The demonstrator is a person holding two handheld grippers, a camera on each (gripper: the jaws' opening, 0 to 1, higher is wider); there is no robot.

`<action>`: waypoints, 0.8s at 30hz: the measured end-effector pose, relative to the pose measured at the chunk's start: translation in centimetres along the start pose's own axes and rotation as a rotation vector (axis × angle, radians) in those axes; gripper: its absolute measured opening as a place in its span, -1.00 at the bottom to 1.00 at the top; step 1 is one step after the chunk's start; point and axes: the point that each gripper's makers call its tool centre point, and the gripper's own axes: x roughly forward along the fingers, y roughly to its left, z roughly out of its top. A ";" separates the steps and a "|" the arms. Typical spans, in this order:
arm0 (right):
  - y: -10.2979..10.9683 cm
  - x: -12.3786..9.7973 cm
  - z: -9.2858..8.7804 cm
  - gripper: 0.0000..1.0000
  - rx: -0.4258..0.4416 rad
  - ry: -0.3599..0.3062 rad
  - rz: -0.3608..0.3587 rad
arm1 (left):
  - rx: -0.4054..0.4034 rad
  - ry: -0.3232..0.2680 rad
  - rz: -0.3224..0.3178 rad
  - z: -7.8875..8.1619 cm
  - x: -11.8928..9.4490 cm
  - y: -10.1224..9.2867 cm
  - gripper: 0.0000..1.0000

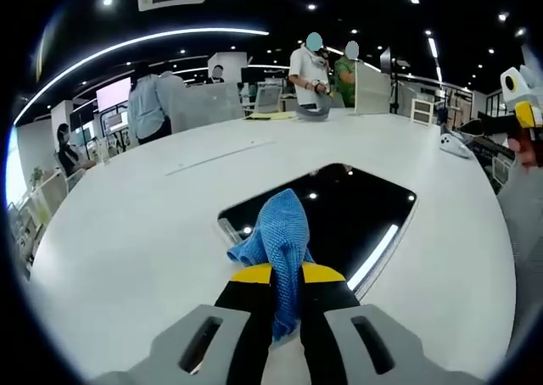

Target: Wipe the mirror surface with the cleaning cloth until all visible marks leave the cleaned area.

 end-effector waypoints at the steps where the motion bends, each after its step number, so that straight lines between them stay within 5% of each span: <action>1: 0.0 0.0 0.0 0.73 0.000 0.001 0.002 | 0.000 0.000 0.000 0.0 -0.1 0.0 -0.85; 24: 0.8 0.0 0.3 0.73 -0.024 0.007 0.051 | -0.025 -0.009 0.036 -1.2 -2.1 -1.5 -0.85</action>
